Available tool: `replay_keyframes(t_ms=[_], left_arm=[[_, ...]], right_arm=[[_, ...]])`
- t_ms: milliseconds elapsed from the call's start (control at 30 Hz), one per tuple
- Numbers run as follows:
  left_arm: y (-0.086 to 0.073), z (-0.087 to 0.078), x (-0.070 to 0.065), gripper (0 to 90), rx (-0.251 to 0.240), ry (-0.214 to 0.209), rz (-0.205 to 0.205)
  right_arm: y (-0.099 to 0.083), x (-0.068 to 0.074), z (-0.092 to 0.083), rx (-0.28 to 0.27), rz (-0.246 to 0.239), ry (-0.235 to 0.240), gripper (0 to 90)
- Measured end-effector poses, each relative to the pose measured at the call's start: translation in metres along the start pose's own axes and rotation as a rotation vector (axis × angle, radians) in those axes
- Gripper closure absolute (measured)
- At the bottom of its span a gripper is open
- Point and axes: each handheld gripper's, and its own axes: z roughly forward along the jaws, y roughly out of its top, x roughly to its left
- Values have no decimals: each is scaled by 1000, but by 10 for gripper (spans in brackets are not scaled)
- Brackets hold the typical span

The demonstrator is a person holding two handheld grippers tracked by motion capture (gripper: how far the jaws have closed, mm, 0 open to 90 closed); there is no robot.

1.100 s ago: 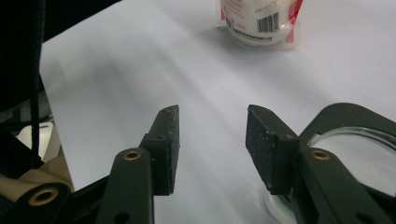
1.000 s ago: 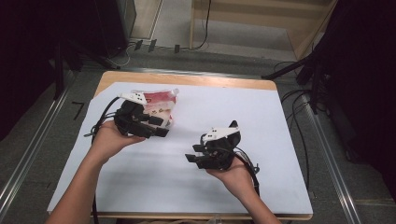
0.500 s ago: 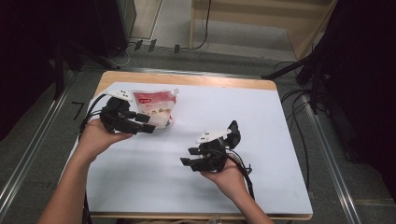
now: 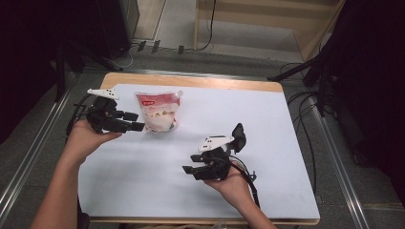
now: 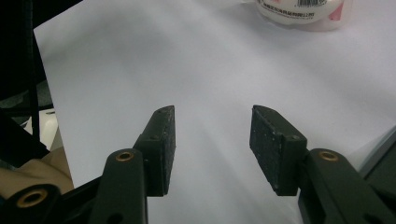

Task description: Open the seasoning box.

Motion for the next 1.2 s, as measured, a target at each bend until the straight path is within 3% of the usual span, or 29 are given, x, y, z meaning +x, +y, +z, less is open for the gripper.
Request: replay_keyframes(t_ms=[233, 433, 633, 733, 967, 1200], left_arm=[[0, 4, 19, 425, -5, 15, -45], [7, 17, 28, 419, 4, 26, -31], [18, 30, 27, 417, -12, 13, -22], [24, 36, 27, 419, -29, 27, -7], [27, 49, 29, 456, -40, 63, 8], [25, 56, 30, 520, -57, 55, -32]], right_arm=[[-1, 2, -1, 2, -7, 1, 516], [-4, 4, -2, 0, -10, -6, 519], [-7, 6, -3, 2, -4, -8, 519], [-8, 6, -4, -8, 11, 14, 519], [-10, 5, -3, -2, 17, 2, 518], [-12, 6, 0, -4, 33, -6, 506]])
